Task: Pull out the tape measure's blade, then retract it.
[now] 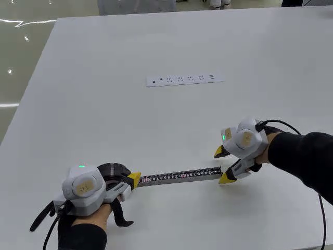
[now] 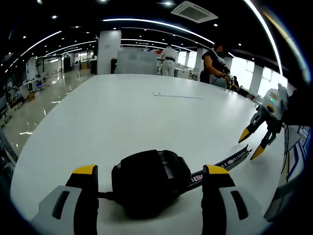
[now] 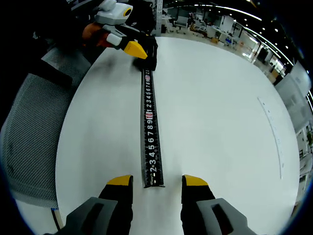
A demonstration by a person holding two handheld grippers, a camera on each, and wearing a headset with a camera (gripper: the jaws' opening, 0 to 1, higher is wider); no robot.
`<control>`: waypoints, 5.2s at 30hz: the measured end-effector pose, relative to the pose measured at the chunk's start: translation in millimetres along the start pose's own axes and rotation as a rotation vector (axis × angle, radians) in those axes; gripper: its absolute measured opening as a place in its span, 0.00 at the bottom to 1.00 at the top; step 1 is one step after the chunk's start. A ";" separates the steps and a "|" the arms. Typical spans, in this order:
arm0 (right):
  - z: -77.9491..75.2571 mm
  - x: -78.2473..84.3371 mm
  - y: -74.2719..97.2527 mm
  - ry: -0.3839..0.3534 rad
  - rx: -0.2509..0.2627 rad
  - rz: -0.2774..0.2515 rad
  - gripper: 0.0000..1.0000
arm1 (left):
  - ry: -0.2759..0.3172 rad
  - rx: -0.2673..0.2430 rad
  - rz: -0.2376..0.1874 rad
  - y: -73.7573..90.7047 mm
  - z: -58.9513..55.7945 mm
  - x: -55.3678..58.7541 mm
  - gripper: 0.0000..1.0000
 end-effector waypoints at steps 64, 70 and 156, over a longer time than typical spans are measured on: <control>8.5 0.0 -1.7 -0.108 0.001 0.085 0.09 | 0.049 -0.056 0.046 -3.1 -2.2 3.0 0.59; 7.9 -4.8 -4.1 -0.100 -0.005 0.119 0.08 | 0.049 -0.052 0.048 -3.8 -2.0 2.9 0.59; 8.6 -22.0 -11.7 -0.125 0.013 0.125 0.09 | 0.051 -0.028 0.089 -4.6 -0.9 1.6 0.59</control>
Point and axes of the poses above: the centre of the closed fingertips' face, and the gripper's own axes: y roughly backward along the fingers, z roughly to its left, x roughly out of its underside, the point moved 9 cm from there along y, roughly backward along the fingers, and after that the axes turned 10 degrees about x, right-handed, at the moved point
